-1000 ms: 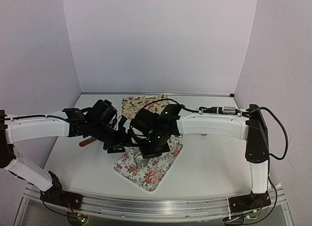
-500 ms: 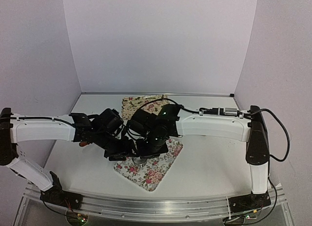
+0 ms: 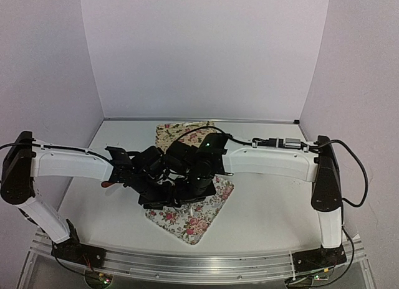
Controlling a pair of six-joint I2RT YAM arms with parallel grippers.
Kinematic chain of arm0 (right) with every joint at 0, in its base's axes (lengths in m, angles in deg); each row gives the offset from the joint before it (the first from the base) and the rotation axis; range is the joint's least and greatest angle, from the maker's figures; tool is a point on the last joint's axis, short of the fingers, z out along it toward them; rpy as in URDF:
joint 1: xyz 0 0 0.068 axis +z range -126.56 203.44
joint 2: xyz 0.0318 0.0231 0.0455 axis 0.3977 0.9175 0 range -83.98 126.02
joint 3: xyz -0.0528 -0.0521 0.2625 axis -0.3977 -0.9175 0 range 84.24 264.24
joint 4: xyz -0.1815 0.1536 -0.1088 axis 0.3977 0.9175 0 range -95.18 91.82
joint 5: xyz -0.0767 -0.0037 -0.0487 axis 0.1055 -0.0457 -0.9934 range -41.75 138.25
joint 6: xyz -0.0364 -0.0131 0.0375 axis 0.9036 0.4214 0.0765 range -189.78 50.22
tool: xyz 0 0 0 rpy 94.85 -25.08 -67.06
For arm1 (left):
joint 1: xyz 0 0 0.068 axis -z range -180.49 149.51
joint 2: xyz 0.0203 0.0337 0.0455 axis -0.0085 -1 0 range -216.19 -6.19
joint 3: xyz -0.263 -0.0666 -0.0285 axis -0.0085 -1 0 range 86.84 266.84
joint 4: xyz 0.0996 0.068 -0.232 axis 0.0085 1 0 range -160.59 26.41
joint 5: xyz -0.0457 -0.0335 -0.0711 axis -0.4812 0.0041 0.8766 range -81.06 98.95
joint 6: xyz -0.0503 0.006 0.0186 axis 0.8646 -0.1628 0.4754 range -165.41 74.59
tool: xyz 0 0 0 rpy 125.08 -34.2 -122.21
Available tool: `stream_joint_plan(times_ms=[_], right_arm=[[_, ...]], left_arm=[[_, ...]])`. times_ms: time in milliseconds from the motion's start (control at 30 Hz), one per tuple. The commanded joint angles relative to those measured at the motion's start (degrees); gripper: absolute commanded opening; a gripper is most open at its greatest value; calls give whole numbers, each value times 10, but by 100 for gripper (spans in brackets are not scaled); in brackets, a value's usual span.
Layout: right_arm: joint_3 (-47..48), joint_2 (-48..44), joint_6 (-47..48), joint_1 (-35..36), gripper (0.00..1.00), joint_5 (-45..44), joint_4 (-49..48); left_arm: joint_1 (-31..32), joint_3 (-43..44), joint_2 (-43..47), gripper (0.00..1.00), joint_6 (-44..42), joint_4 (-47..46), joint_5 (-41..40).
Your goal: Roll out the dumpling wrappers from the dough
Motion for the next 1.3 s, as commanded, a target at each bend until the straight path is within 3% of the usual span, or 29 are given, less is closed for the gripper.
stream_joint_plan(times_ms=[0,133,267,500,733,833,1033,1267], right_arm=[[29,14,-12,7,0,-23,11],[38,18,-13,7,0,-27,14],[37,22,-22,7,0,-42,39],[20,6,-46,-14,0,-72,77],[-33,-27,-48,-56,0,-77,79],[-59,-56,-42,-81,0,-85,79],[-156,-132,-20,-155,0,-91,77],[-300,-236,5,-246,0,-57,19]], left_arm=[[8,39,-28,63,-26,22,-31],[10,49,-39,63,-31,29,-30],[12,32,9,66,-24,0,-34],[12,3,135,82,-20,-31,-46],[1,60,199,93,-37,65,-56],[-46,83,197,95,-60,121,-30],[-203,106,188,98,-144,185,18],[-332,125,153,99,-214,212,46]])
